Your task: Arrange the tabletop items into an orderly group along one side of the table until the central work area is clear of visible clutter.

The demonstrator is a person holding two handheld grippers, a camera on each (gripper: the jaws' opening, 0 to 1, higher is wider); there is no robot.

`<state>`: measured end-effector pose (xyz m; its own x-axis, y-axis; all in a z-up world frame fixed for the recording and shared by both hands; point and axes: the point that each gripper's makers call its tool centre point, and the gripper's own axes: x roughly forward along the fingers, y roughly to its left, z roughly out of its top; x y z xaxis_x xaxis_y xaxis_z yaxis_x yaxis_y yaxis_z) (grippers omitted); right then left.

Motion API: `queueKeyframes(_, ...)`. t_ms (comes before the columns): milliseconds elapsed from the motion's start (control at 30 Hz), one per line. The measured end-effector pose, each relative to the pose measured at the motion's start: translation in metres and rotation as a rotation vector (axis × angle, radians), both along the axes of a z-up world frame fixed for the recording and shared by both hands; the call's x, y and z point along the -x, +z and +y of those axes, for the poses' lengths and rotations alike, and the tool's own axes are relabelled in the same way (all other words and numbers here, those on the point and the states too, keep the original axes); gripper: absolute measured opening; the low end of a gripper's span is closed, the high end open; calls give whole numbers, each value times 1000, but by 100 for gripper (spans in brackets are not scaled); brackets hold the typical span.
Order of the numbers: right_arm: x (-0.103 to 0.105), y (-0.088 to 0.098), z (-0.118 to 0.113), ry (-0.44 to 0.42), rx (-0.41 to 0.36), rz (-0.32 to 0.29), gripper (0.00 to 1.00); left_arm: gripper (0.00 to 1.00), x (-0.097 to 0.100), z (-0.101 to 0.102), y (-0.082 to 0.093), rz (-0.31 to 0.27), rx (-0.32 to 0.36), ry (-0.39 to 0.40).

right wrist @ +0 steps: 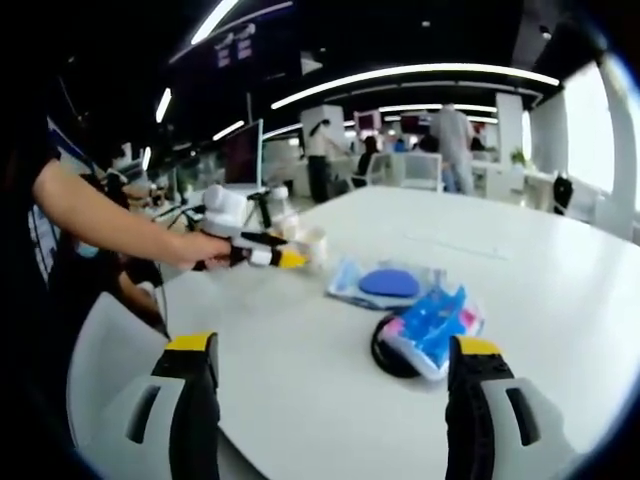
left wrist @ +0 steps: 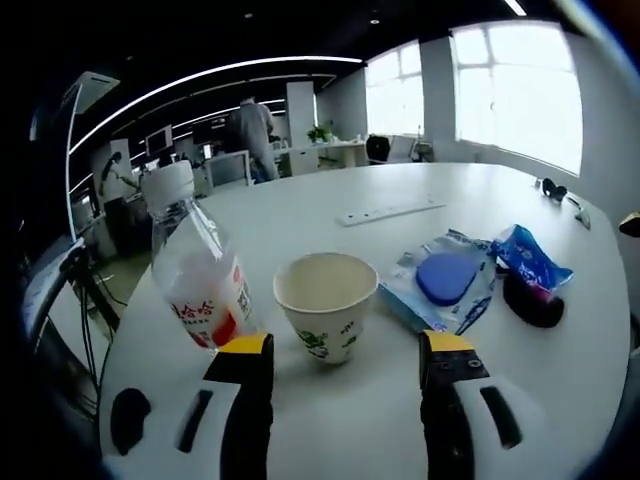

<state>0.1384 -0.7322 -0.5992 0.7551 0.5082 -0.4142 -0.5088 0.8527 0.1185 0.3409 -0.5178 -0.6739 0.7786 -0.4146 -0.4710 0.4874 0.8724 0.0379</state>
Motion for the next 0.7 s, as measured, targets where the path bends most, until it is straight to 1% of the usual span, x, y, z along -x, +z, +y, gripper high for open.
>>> queueKeyframes(100,-2,-3,-2,15,-5,5,93,58,2,1,0,8,4,14)
queueKeyframes(167,-3,-6,-4,29,8,11,92,59,3,1,0,9,0,20)
queueKeyframes(233,-4,-5,-5,38,6,15,92,60,6,2,0,17,-13,26)
queueKeyframes(300,-6,-4,-8,45,4,12,92,61,9,4,1,26,-11,45)
queueKeyframes(367,-9,-5,-11,44,-10,14,92,63,13,6,4,28,-6,61)
queueKeyframes(433,-10,-4,-10,53,-44,21,91,66,15,6,5,29,-4,62)
queueKeyframes(500,-9,-5,-8,78,-38,22,90,68,19,8,6,32,-11,70)
queueKeyframes(567,-11,-7,-8,95,-25,23,88,71,24,6,9,37,6,73)
queueKeyframes(700,-18,-3,-7,107,-54,14,87,73,34,4,13,34,-17,64)
